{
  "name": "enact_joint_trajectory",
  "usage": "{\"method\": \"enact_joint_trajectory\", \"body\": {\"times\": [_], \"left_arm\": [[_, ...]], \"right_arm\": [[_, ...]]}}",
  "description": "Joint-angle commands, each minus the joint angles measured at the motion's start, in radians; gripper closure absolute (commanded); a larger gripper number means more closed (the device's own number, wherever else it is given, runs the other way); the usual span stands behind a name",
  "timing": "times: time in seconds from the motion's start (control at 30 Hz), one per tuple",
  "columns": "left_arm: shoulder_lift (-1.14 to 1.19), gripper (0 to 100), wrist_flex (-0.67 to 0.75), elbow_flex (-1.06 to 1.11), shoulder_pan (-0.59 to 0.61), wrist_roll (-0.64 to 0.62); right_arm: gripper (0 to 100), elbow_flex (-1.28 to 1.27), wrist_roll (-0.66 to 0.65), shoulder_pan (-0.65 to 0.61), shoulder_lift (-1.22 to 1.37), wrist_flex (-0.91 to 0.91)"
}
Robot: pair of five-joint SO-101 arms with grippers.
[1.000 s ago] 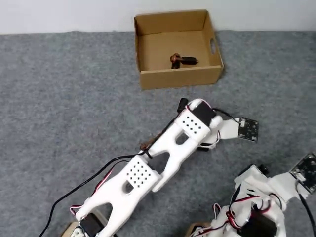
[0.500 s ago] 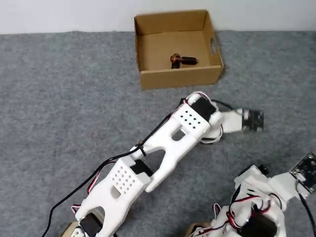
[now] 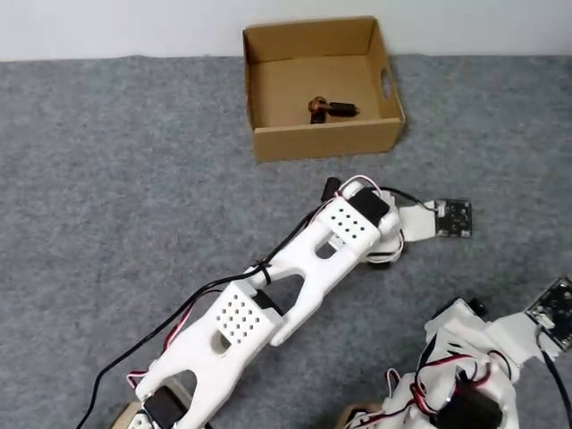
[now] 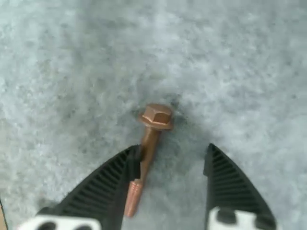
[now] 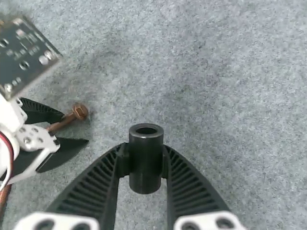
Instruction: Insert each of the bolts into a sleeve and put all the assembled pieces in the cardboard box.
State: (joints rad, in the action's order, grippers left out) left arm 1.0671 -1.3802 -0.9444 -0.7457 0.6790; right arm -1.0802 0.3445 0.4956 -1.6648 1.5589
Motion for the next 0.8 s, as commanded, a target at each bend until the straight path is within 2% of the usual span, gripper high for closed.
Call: {"method": "enact_joint_trajectory", "body": {"times": [0.0,0.2,0.57,0.77], "left_arm": [[0.034,78,-0.135,-0.108,-0.002,0.095],[0.112,78,-0.381,-0.251,-0.018,0.244],[-0.061,78,-0.371,-0.260,-0.015,0.232],[-0.084,78,-0.252,-0.252,-0.015,0.229]], "right_arm": [[99.1,0.006,-0.009,-0.012,-0.005,-0.019],[99.1,0.006,-0.009,-0.012,-0.005,-0.019],[99.1,0.006,-0.009,-0.012,-0.005,-0.019],[99.1,0.006,-0.009,-0.012,-0.007,-0.019]]}}
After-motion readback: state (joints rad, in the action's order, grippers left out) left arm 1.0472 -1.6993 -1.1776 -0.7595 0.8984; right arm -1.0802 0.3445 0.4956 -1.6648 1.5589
